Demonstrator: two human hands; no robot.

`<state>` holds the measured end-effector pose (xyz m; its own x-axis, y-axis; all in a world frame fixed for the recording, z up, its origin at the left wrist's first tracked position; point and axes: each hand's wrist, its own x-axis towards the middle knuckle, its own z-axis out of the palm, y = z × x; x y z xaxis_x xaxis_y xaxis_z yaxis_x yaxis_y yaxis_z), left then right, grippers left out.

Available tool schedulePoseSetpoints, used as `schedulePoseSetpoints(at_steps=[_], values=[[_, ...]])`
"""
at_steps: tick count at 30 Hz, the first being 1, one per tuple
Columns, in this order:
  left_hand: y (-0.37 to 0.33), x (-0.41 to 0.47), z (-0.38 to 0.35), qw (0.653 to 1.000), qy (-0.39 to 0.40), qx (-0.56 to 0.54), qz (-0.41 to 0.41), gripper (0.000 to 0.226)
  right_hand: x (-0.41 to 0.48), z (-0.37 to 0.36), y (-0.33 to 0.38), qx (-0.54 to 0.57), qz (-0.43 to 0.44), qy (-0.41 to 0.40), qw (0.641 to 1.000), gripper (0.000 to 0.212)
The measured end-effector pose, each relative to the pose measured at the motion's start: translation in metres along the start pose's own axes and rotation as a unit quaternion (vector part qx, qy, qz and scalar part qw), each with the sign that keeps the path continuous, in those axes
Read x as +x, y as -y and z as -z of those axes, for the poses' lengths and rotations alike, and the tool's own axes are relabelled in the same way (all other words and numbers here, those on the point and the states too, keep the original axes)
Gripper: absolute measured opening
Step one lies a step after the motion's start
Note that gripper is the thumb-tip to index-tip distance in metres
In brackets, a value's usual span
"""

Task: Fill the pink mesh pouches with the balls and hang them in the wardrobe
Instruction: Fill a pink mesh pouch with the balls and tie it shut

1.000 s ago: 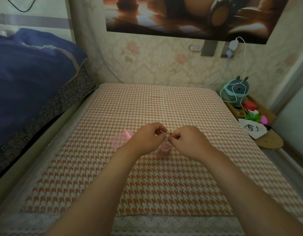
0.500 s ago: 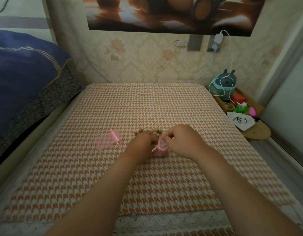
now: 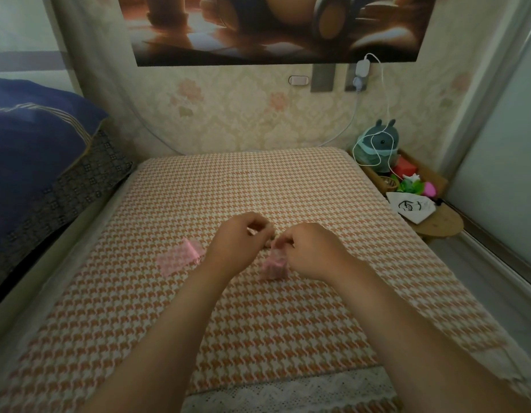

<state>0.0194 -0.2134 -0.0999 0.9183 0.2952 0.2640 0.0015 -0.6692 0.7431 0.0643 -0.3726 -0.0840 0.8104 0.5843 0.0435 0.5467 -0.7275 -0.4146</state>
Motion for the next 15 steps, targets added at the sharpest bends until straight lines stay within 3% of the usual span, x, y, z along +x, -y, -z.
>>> schedulePoseSetpoints(at_steps=[8, 15], values=[[-0.004, -0.009, -0.004, 0.993, 0.044, 0.104, -0.039, 0.016, 0.000, 0.000, 0.003, -0.014, -0.013, 0.004, 1.000, 0.021], [-0.014, -0.014, -0.001, 0.981, 0.086, 0.173, 0.007, 0.028, 0.001, -0.003, -0.001, -0.025, -0.013, -0.012, 1.000, 0.025]])
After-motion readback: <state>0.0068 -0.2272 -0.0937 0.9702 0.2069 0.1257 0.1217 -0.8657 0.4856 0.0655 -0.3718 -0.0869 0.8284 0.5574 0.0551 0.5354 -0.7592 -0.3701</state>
